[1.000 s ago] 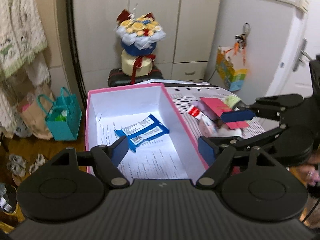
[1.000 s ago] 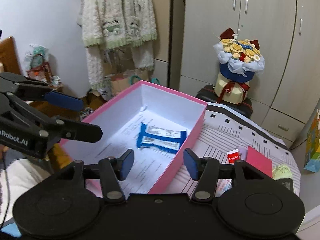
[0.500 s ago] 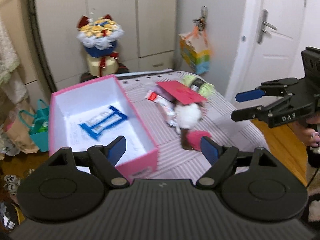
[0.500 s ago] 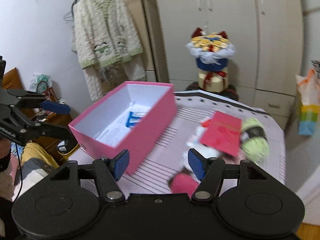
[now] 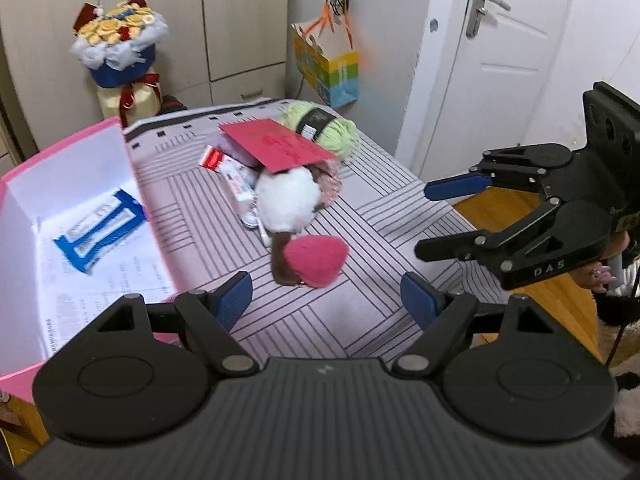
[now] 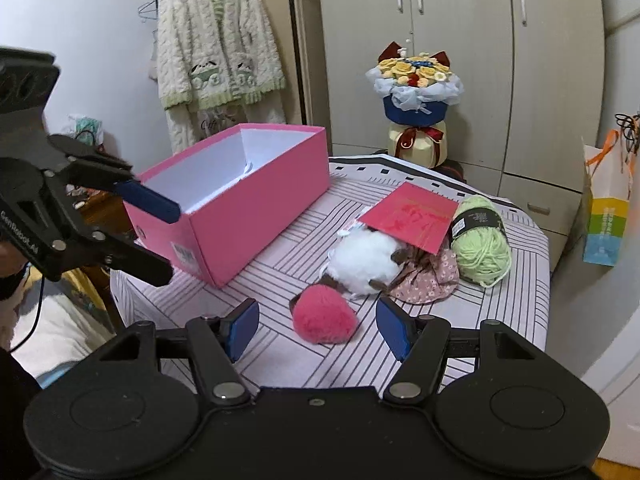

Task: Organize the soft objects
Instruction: 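Move the left gripper back to the red envelope on the table, then close the left gripper on the red envelope's edge and lift it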

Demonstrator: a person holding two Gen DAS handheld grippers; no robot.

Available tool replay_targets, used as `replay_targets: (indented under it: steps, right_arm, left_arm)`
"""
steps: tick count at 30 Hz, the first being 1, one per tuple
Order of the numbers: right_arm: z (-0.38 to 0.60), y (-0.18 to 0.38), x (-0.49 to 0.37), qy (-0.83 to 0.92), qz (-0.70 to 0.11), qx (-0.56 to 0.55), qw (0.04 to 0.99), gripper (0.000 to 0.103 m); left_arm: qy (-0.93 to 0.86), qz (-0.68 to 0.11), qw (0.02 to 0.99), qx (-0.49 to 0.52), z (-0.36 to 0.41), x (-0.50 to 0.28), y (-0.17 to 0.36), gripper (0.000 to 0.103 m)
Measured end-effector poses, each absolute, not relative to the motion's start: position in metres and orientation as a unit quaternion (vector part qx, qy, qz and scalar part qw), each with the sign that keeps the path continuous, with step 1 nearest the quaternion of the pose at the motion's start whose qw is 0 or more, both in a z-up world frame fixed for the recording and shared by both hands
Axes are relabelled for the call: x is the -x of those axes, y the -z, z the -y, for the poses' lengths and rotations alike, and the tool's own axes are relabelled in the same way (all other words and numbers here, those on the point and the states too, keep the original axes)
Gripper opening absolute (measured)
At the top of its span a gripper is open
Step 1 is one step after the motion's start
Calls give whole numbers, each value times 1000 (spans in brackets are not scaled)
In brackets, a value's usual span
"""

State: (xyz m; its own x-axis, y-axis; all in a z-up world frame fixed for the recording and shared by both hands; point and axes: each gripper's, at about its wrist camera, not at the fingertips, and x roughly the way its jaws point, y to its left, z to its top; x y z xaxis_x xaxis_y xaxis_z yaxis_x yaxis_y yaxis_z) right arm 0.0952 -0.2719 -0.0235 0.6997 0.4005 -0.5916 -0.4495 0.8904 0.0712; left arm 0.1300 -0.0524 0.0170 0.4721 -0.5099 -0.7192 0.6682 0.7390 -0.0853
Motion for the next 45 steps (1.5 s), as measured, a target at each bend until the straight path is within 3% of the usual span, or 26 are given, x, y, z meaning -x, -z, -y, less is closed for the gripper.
replay_targets:
  steps: [8,15,27,34,37,45]
  right_arm:
    - [290,39,-116,-218,-324,23,920,70]
    - [306,41,-149,-217,-320,-33,922,70]
    - [326,60,-246,-182,-331,-161,912,70]
    - [329,90,-269,-182,-360,-219,888,70]
    - [330,95,-270,-194,-362,-232,882,60]
    - [326,82,-258,-196,-349,-193,896,53]
  left_arm:
    - [346,-404,842,-85,69,-150,11,81]
    - [333,-378,864,-26,76,-186,20,77]
    - [253,-340,902,79,107,-275,26,47]
    - [247,-381,885,101,116,-306,55,42]
    - [262,-391,876,107,119,-305,59,27]
    - [269,-386,876,110,117,-296,56,26]
